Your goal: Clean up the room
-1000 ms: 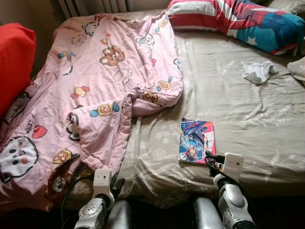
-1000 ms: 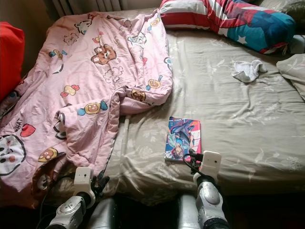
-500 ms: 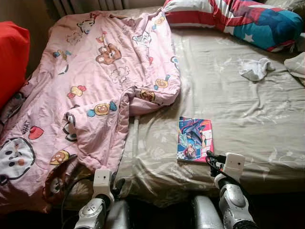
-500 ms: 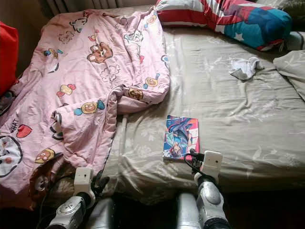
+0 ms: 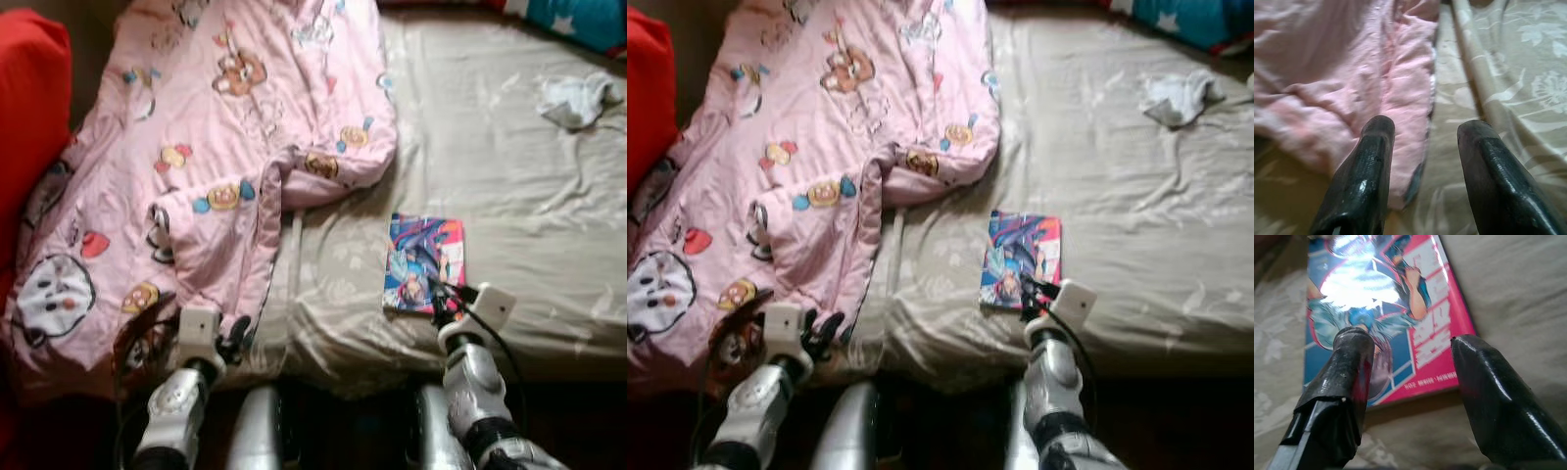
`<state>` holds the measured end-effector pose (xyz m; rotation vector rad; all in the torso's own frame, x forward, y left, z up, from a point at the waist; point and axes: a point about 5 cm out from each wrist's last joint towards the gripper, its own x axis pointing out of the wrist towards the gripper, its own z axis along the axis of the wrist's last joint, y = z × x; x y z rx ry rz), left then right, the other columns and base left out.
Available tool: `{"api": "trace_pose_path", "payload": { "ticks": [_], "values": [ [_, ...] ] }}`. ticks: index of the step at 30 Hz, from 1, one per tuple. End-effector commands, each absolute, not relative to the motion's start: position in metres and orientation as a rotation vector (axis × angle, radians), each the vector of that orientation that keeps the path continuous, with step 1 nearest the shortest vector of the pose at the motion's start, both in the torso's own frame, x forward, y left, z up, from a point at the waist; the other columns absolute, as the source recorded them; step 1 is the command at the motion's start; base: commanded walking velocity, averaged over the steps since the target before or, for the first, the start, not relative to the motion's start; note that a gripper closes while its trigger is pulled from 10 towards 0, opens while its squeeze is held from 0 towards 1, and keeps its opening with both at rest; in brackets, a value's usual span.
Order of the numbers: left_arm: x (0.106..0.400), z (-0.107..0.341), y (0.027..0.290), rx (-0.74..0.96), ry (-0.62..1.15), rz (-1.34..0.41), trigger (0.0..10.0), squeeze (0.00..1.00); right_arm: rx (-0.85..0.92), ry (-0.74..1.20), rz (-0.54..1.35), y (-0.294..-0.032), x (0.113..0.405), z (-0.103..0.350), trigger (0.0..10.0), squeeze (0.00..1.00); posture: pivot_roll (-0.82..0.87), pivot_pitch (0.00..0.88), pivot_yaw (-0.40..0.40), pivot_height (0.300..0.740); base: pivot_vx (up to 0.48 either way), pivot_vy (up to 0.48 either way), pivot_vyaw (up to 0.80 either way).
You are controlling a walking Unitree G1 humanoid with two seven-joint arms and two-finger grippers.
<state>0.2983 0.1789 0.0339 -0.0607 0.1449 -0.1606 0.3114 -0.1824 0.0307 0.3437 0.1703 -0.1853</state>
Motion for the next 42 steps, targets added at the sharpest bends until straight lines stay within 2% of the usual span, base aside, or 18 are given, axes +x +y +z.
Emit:
{"api": "trace_pose_path", "payload": {
  "ticks": [1,6,7,9,14,15,38,42],
  "values": [
    [0.292,0.030,0.186,-0.072,0.166,-0.124,10.0,0.00,0.360,0.210,-0.193,-0.183,0.301,0.019,10.0,0.00,0.06,0.351,0.150,0.626,0.000,0.000,0.00],
    [0.292,0.030,0.186,-0.072,0.165,-0.124,10.0,0.00,0.375,0.210,-0.220,-0.189,0.298,0.016,10.0,0.00,0.06,0.348,0.151,0.626,0.000,0.000,0.00],
    [0.291,0.030,0.187,-0.072,0.165,-0.122,10.0,0.00,0.380,0.198,-0.233,-0.192,0.298,0.017,10.0,0.96,0.05,0.350,0.151,0.626,0.000,0.000,0.00],
    [0.290,0.029,0.187,-0.071,0.166,-0.121,10.0,0.00,0.387,0.175,-0.250,-0.195,0.299,0.020,10.0,1.00,0.06,0.353,0.153,0.626,0.000,0.000,0.00],
    [0.287,0.029,0.187,-0.069,0.169,-0.122,10.0,0.00,0.404,0.160,-0.272,-0.199,0.301,0.023,10.0,1.00,0.06,0.358,0.156,0.626,0.000,0.000,0.00],
    [0.286,0.029,0.187,-0.068,0.169,-0.122,10.0,0.00,0.411,0.160,-0.277,-0.200,0.302,0.023,10.0,0.00,0.07,0.360,0.158,0.626,0.000,0.000,0.00],
    [0.272,0.041,0.203,-0.033,0.149,-0.119,10.0,0.00,0.590,0.144,-0.346,-0.223,0.303,0.025,10.0,0.00,0.10,0.417,0.189,0.626,0.000,0.000,0.00],
    [0.269,0.044,0.205,-0.027,0.143,-0.121,10.0,0.00,0.703,0.159,-0.366,-0.224,0.299,0.019,10.0,0.00,0.11,0.432,0.195,0.626,0.000,0.000,0.00]
  ]
}}
